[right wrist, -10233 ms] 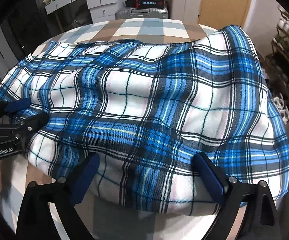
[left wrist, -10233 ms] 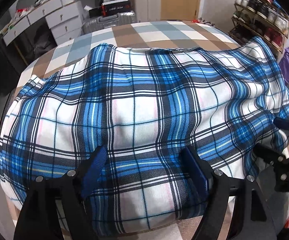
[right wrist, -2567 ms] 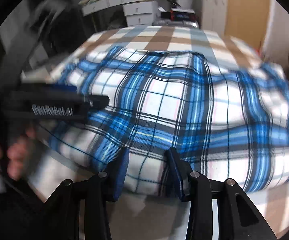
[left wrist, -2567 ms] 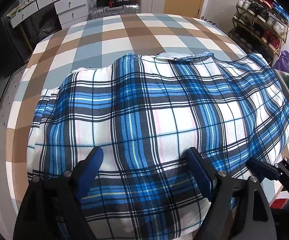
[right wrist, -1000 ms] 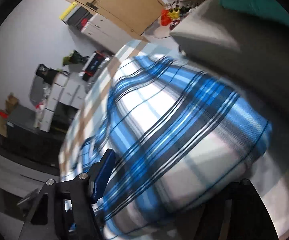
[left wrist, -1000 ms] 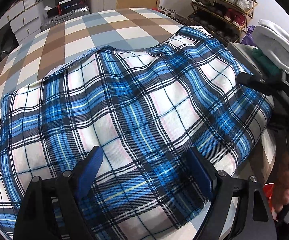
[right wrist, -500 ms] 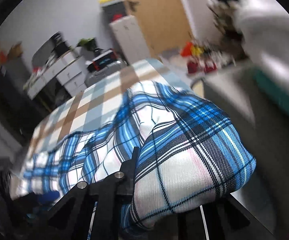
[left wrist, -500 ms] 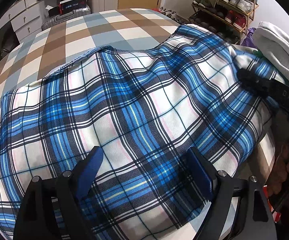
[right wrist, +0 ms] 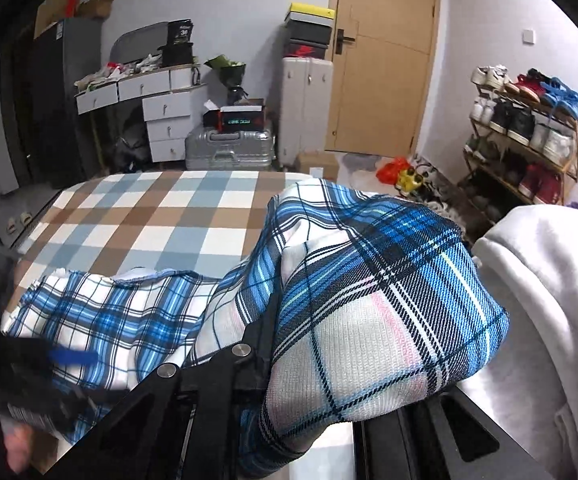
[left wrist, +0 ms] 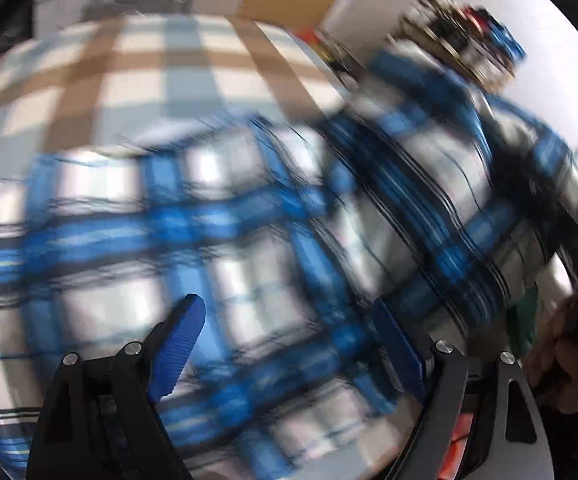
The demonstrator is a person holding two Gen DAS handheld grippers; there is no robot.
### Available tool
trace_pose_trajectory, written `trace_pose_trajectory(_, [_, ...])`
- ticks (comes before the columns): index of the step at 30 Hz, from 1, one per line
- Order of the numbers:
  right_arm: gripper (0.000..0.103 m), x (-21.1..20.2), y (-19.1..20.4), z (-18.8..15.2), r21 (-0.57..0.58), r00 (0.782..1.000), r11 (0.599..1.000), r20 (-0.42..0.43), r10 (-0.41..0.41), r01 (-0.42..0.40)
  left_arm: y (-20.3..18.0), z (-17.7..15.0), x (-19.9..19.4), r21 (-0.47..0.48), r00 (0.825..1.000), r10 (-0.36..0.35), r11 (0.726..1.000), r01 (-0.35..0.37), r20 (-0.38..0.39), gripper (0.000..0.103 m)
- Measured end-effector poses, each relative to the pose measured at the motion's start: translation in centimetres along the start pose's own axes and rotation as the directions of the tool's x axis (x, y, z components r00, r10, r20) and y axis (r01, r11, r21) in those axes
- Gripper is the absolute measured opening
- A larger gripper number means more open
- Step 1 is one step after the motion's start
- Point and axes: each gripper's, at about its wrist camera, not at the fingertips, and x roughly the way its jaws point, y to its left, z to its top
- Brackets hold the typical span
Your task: Fold large clothes
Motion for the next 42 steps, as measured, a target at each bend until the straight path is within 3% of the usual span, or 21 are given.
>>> trace_pose_trajectory(3, [0.011,1.0,-0.1,-0.3,0.025,1.0,1.0,-0.015,0.004,-0.004,0.9,-0.2,1.4,0.003,0.999,0.043,0.999,-0.043,-0.033,0.082])
trace_pose_trajectory(5, [0.011,1.2,-0.5,-0.2,0.053,1.0,0.999,-0.019,0.011,-0.01,-0.3,-0.6,2.0,0.075,0.993,0.119,0.99,-0.118,-0.004,0.082])
trace_pose_trajectory(8, [0.011,0.3,-1.1,0.6,0.058,1.0,0.998,0.004,0.019,-0.019,-2.5,-1.2,3.2,0.16,0.97,0.241,0.957,-0.242,0.024,0.084])
trace_pose_trajectory(16, [0.011,-2.2,0.0,4.3,-0.098,0.997,0.993,0.045,-0.057,0.062,-4.9,-0.8,4.1,0.144,0.982,0.164,0.974,-0.176,0.089,0.086])
trace_pose_trajectory(20, [0.011,-3.2,1.7,5.2,-0.161,0.995,0.983,0.06,-0.077,0.086,-4.1,-0.2,2.2,0.06,0.982,0.155,0.985,-0.162,0.103,0.086])
trace_pose_trajectory(22, [0.011,-4.0,3.2,5.3,-0.196,0.993,0.976,0.086,-0.076,0.092,-3.2,-0.2,0.0,0.059,0.959,0.209,0.973,-0.224,0.193,0.086])
trace_pose_trajectory(24, [0.011,-4.8,5.3,5.1,-0.248,0.991,0.964,0.115,-0.072,0.099,-1.6,0.0,-3.1,0.067,0.917,0.279,0.949,-0.309,0.285,0.086])
trace_pose_trajectory(25, [0.012,-5.2,7.1,4.9,-0.278,0.99,0.956,0.126,-0.056,0.09,-0.7,0.1,-4.4,0.055,0.909,0.285,0.947,-0.316,0.304,0.087])
trace_pose_trajectory(27, [0.012,-5.6,10.1,3.9,-0.334,0.99,0.939,0.131,-0.044,0.086,2.5,0.3,-7.6,-0.013,0.901,0.286,0.954,-0.298,0.326,0.087])
trace_pose_trajectory(30, [0.013,-5.5,15.9,0.2,-0.423,0.993,0.905,0.117,0.015,0.036,9.6,-0.2,-13.0,-0.193,0.897,0.263,0.96,-0.205,0.355,0.086])
trace_pose_trajectory(32, [0.013,-4.7,19.2,-2.9,-0.46,0.995,0.888,0.077,0.063,-0.021,13.5,-0.7,-15.3,-0.283,0.902,0.221,0.952,-0.117,0.371,0.086])
trace_pose_trajectory(35, [0.016,-2.4,24.2,-8.4,-0.53,0.994,0.843,-0.006,0.105,-0.092,17.1,-1.6,-16.8,-0.338,0.916,0.186,0.939,-0.06,0.355,0.086])
trace_pose_trajectory(38, [0.048,-1.4,27.3,-12.1,-0.6,0.994,0.793,-0.046,0.101,-0.108,17.2,-2.3,-16.1,-0.31,0.928,0.211,0.944,-0.111,0.307,0.086])
trace_pose_trajectory(40, [0.072,-2.7,28.0,-12.9,-0.615,0.986,0.772,-0.047,0.163,-0.157,17.0,-2.9,-15.9,-0.275,0.94,0.192,0.955,-0.113,0.283,0.086])
trace_pose_trajectory(42, [0.079,-4.2,27.9,-12.8,-0.604,0.97,0.767,-0.049,0.237,-0.218,16.1,-3.4,-16.3,-0.228,0.942,0.163,0.969,-0.097,0.292,0.086])
